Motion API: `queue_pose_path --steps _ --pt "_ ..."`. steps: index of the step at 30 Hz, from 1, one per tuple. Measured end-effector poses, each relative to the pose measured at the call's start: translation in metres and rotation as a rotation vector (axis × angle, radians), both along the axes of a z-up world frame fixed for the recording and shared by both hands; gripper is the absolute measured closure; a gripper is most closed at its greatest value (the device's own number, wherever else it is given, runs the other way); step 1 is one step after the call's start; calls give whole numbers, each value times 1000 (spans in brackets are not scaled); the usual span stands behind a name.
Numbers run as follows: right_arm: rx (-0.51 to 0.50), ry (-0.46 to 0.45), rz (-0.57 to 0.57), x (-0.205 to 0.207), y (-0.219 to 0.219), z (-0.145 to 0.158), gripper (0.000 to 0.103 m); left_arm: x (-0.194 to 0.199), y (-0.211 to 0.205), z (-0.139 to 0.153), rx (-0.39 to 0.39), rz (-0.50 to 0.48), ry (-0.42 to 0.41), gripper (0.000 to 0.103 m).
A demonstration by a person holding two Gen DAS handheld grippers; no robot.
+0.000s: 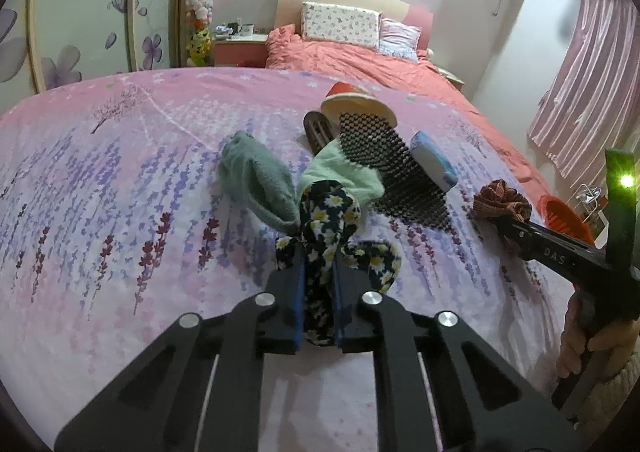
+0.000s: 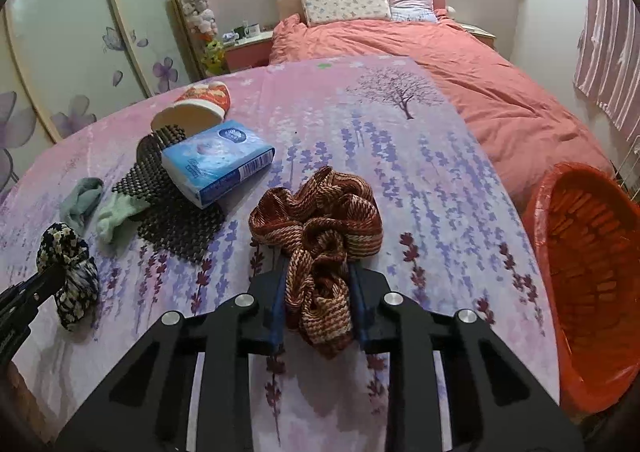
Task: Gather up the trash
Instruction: 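Lift both scrunchies and carry them toward the orange basket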
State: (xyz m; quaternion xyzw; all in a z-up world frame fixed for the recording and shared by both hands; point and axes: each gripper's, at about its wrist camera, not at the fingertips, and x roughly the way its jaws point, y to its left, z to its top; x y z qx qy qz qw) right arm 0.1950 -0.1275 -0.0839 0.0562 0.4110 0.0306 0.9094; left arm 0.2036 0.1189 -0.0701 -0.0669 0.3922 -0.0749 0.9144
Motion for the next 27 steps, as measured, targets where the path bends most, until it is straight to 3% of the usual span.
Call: queue_pose_path --steps 13,27 --pt "30 -186 -26 -49 -31 65 76 -16 -19 51 -5 -19 -105 92" --pt "5 -341 -117 -92 -77 101 76 -14 -95 98 -65 -136 -189 92"
